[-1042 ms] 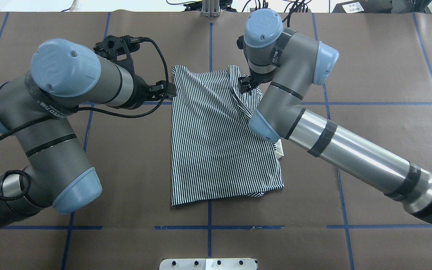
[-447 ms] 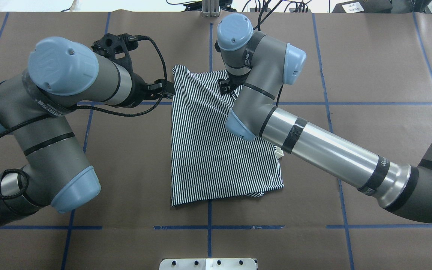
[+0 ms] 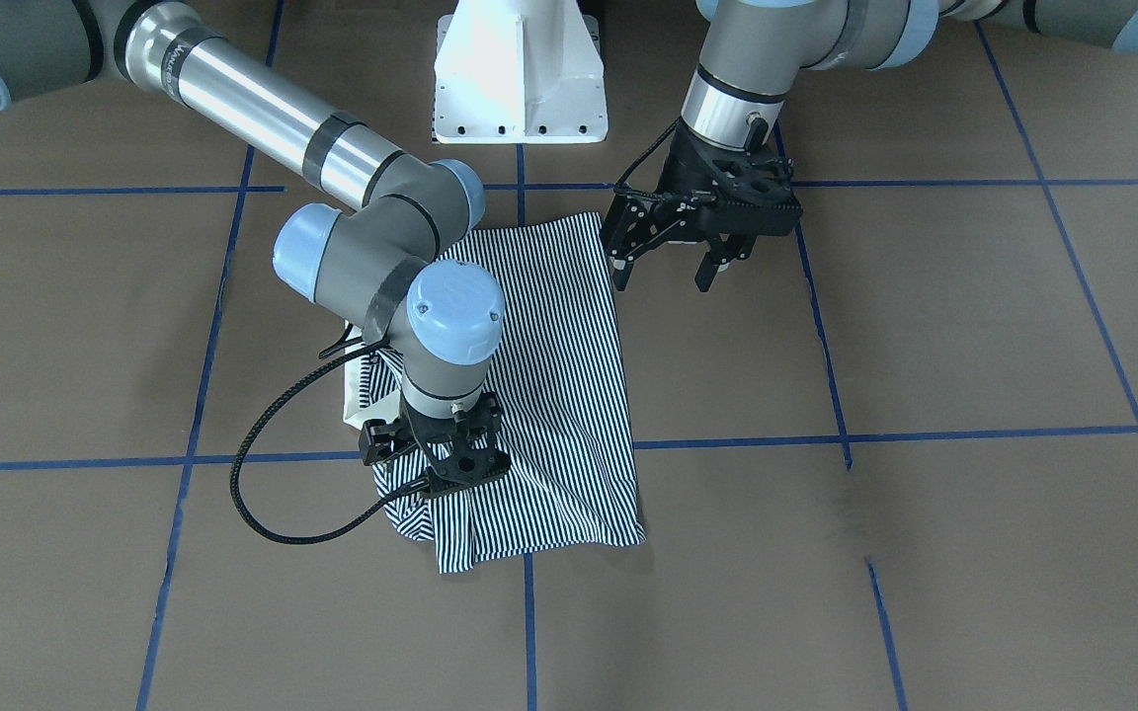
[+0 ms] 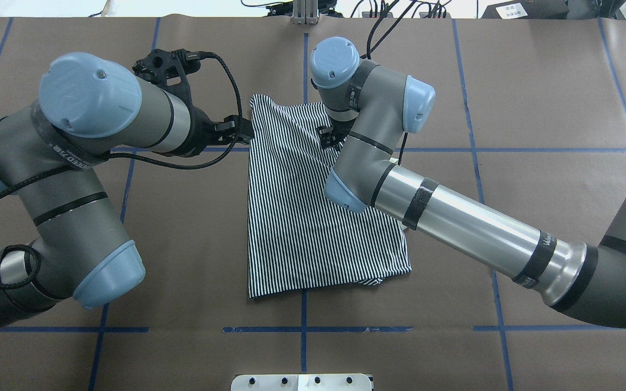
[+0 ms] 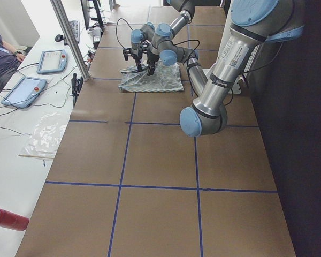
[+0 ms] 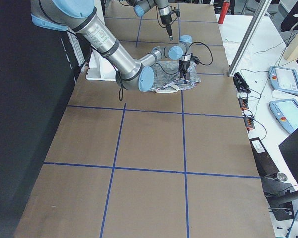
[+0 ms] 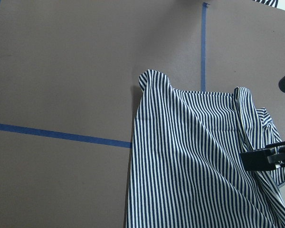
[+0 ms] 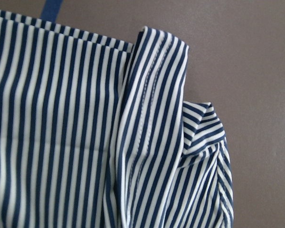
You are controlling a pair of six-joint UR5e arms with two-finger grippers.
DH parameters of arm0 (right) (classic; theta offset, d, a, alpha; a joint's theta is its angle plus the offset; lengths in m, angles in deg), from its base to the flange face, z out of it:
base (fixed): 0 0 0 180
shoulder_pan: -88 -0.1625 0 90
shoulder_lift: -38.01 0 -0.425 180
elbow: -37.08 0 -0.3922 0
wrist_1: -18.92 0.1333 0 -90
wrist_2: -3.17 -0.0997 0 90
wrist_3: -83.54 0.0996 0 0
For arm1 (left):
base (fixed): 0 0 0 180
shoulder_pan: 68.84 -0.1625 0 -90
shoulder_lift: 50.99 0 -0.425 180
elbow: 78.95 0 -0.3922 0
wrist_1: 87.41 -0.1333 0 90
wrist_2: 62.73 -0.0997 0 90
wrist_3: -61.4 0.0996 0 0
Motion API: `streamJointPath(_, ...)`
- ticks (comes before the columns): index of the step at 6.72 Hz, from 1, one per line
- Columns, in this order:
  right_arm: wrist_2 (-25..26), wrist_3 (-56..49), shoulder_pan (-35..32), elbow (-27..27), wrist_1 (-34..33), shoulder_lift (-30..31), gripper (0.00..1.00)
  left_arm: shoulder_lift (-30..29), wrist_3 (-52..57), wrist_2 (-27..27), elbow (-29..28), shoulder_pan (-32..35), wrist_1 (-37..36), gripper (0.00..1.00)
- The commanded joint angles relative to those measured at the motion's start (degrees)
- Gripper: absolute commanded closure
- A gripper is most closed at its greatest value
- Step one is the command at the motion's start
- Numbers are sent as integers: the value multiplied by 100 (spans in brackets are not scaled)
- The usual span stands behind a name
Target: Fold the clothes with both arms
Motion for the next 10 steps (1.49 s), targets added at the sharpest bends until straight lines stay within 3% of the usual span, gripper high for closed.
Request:
streamJointPath(1, 10, -20, 7, -61, 0, 7, 0, 1, 0, 11, 1, 0, 9, 0)
streamJointPath(4, 18, -151, -54, -61, -9, 112, 0, 1, -9, 11, 1, -8, 18, 0)
streamJointPath(7, -43, -2094, -1419, 122, -18, 1032, 0, -34, -61, 11, 9, -17, 9, 0)
streamJointPath(8, -191, -2486, -1739, 184, -52, 1088, 0, -52, -62, 11, 18, -17, 0, 0)
streamJointPath(10, -884, -1810, -1725, 185, -27, 555, 0, -44, -70, 11, 132, -17, -26, 0)
